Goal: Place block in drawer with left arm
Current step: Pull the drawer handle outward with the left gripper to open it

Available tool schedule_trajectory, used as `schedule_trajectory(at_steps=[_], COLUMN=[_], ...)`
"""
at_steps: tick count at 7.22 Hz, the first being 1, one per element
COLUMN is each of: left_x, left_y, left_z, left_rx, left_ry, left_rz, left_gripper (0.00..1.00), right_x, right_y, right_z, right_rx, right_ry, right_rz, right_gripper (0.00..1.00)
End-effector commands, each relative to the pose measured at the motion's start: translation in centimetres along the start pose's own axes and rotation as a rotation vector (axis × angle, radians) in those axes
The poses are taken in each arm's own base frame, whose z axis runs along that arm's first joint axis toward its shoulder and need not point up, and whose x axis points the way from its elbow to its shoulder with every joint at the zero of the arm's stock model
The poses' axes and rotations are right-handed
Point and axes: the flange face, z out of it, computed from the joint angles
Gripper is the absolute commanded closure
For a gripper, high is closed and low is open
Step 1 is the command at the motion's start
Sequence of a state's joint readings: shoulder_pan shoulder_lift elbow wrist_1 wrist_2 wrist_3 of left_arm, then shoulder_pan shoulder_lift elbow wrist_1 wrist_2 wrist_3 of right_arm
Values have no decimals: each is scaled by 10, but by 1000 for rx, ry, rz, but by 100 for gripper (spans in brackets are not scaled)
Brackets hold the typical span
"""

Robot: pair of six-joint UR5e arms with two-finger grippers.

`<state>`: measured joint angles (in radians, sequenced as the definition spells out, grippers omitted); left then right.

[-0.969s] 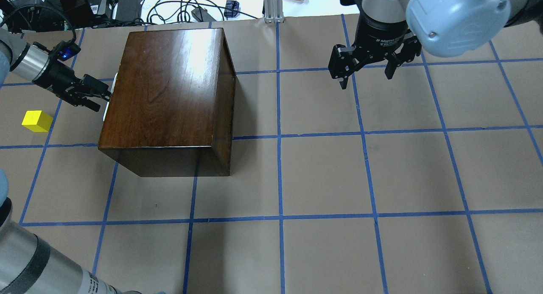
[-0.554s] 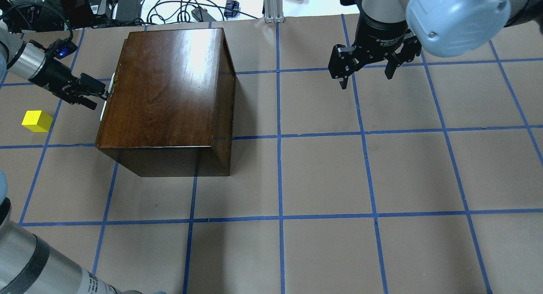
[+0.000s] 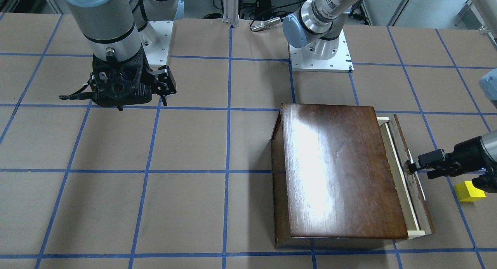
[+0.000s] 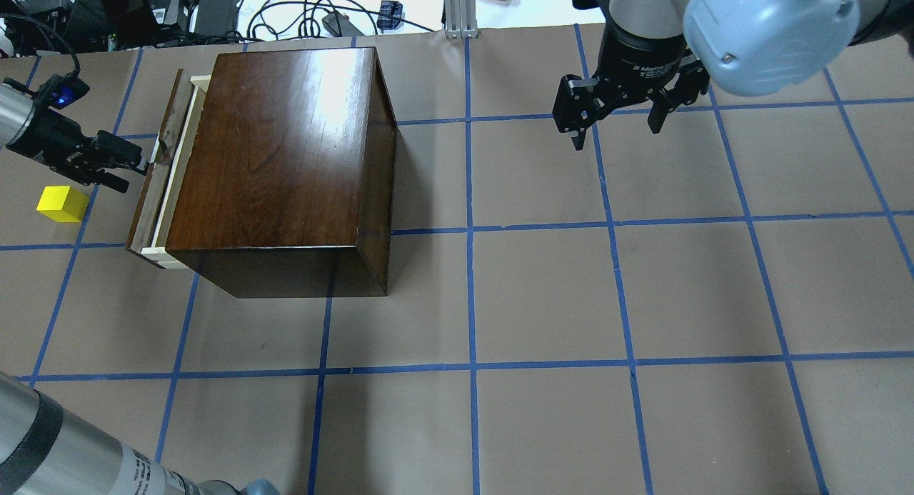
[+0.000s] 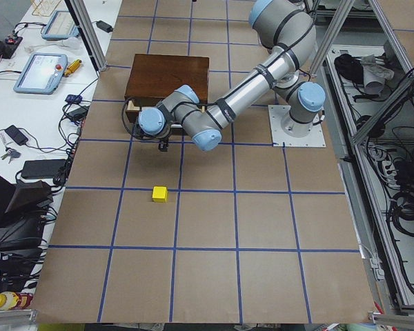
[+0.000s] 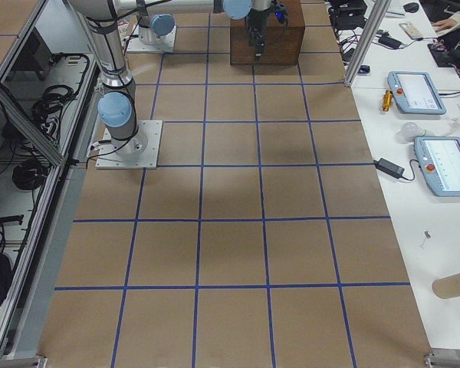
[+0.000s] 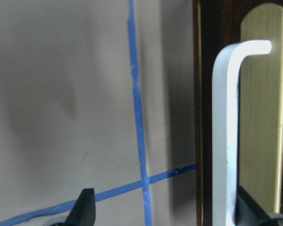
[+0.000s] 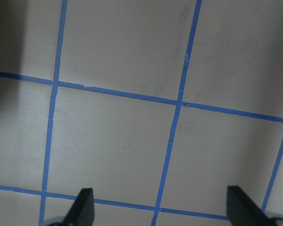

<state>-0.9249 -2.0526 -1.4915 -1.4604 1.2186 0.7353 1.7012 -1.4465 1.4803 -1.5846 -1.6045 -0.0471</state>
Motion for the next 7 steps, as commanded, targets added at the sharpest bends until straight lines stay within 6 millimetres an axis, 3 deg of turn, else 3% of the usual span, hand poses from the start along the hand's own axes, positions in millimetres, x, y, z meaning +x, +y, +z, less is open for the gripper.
schedule_trajectory(at_steps=[1,4,7], left_x=[-43,-38,-29], left_y=[25,27,30], left_z=[-22,-36,-76], left_rx=[21,36,35], left_ry=[-18,-40,-147], left_rz=[-62,-59,-43], left_gripper=[0,0,0], right_x=[0,0,0], right_y=[0,0,0], right_z=[0,0,0], right_rx=[0,0,0], right_ry=[0,0,0], right_rz=[0,0,1], right_gripper=[0,0,0])
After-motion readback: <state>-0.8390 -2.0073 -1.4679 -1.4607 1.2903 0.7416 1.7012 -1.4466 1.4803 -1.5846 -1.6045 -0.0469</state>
